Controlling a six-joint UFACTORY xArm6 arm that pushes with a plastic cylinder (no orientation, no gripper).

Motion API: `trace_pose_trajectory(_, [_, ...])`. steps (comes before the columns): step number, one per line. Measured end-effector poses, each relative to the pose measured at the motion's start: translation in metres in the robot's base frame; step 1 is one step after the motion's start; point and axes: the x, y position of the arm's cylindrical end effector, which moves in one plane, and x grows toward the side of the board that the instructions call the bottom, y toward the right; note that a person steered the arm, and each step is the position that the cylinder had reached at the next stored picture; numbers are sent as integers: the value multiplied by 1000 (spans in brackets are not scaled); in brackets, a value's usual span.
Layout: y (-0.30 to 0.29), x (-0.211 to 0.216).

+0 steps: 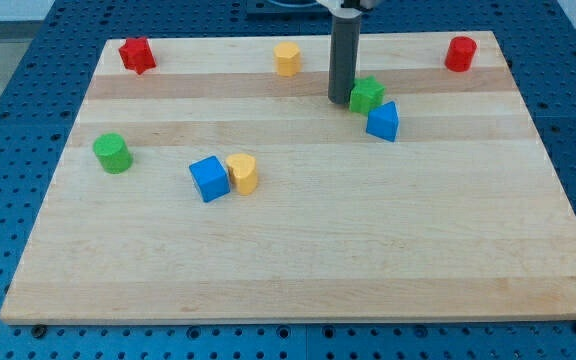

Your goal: Push the green star into the blue triangle

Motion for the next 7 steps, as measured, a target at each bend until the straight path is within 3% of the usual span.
trace_pose_trajectory(7, [20, -34])
